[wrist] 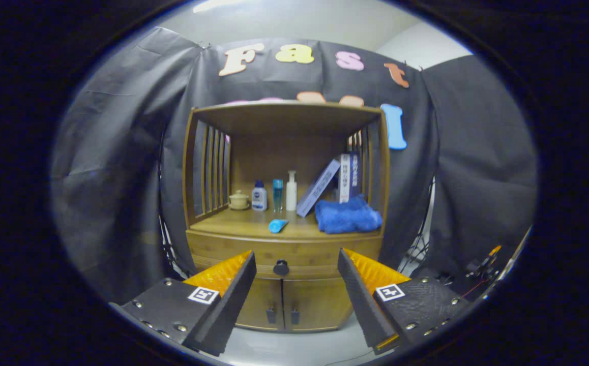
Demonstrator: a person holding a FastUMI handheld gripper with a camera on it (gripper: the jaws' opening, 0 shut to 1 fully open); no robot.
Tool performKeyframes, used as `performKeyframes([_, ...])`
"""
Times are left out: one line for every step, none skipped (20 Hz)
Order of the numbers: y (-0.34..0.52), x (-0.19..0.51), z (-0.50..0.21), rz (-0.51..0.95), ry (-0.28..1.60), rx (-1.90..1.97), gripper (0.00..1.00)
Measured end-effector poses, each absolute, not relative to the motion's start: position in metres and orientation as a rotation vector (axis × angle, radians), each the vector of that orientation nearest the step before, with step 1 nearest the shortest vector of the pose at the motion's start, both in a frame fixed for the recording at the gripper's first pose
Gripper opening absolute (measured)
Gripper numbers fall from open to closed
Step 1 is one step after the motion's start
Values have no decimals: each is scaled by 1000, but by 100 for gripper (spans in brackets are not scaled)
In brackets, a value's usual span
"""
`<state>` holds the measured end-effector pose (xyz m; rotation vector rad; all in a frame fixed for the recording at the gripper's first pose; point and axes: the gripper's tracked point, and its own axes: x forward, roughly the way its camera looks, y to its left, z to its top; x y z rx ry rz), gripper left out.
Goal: Pull open the drawer, take out the items inside it, and place them on the countertop above the cabinet.
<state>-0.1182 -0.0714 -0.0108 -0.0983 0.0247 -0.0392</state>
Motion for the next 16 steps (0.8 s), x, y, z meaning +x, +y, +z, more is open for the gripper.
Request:
performKeyframes([-70,-130,1,-33,11,-93,96])
performKeyframes([-69,-140,13,-26,-4,-80,96])
performKeyframes([-68,-150,24,-19,-8,-62,96])
performKeyframes([-67,-157,35,-13,-12,-40,96])
performKeyframes([-68,-166,43,-13,-11,-17,96])
performKeyframes([-70,-172,49,-9,-3,-3,96])
performKeyframes([-70,-177,53,-8,4,1,96])
performKeyframes([-70,-181,57,-6,5,-5,96])
performKeyframes([-68,-184,59,4,12,-15,96])
performKeyframes([-67,-185,59,4,18,-25,97])
performKeyframes([-69,-185,60,-3,15,-29,97])
performKeyframes([-68,-185,63,-10,-3,-24,98])
performKeyframes([-66,-184,63,-8,-4,-13,97])
performKeyframes([-60,-186,59,9,9,-4,97])
performKeyframes([-57,-184,56,17,19,4,97])
performKeyframes([-60,-182,54,13,23,4,97])
